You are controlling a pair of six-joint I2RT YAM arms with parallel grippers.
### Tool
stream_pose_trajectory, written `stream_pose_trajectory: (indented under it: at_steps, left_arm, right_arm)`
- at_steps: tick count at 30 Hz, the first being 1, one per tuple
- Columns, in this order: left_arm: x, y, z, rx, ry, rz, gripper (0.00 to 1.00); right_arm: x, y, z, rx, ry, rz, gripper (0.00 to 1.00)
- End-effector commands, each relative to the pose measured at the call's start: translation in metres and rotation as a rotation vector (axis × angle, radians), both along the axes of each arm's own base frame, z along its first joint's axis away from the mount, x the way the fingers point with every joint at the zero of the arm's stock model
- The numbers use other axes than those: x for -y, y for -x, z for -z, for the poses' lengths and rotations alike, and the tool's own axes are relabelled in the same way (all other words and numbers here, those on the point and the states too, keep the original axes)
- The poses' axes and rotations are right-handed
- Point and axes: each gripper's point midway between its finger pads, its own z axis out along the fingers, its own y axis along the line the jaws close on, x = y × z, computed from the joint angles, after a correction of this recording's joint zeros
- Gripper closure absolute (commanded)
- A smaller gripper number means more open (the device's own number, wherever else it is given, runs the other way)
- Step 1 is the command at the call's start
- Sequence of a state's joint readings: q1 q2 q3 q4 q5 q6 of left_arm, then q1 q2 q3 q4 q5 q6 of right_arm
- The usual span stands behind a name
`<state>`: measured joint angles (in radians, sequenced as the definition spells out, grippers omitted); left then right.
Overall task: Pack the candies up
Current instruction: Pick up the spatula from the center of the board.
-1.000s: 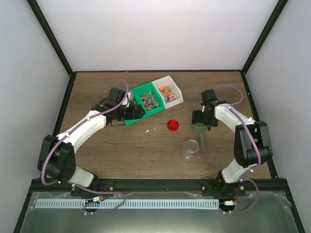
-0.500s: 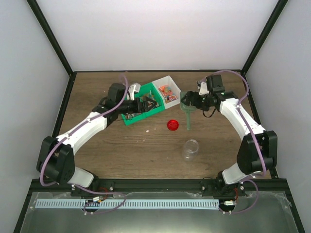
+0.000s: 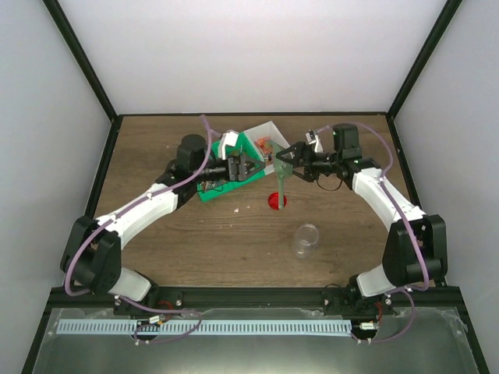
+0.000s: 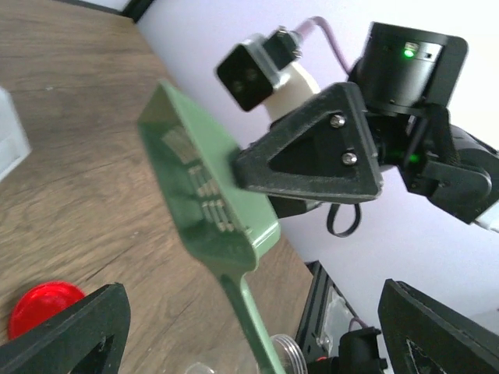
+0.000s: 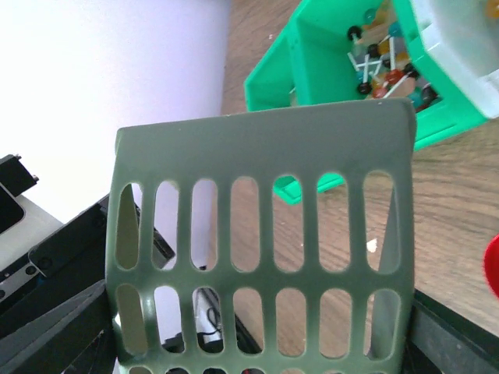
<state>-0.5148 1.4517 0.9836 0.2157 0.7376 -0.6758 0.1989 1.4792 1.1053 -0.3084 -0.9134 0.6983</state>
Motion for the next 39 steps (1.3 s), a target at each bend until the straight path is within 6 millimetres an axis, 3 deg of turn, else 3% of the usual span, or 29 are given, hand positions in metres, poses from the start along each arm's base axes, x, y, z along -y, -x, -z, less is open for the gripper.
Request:
stream_pose_trajectory:
  at_steps: [1, 8, 14, 20, 29, 39]
  left_arm:
    - [0.028, 0.010, -0.023, 0.094, 0.040, 0.104, 0.15]
    - [0.045, 0.014, -0.022, 0.079, 0.068, 0.128, 0.28]
    - [0.046, 0.009, -0.029, 0.103, 0.076, 0.084, 0.42]
    - [0.050, 0.006, -0.032, 0.096, 0.088, 0.084, 0.45]
    - [0.068, 0.015, -0.027, 0.067, 0.076, 0.128, 0.57]
    - [0.069, 0.021, -0.034, 0.067, 0.092, 0.117, 0.72]
  right_arm:
    - [-0.013, 0.013, -0.035, 0.043, -0.121, -0.063, 0.26]
    - [-0.014, 0.020, -0.047, 0.056, -0.159, -0.085, 0.26]
    - [-0.014, 0.023, -0.042, 0.049, -0.153, -0.090, 0.26]
    - [-0.015, 0.029, -0.032, 0.036, -0.136, -0.105, 0.25]
    - [-0.016, 0.032, -0.033, 0.041, -0.146, -0.115, 0.25]
    - [-0.017, 0.033, -0.035, 0.044, -0.170, -0.122, 0.25]
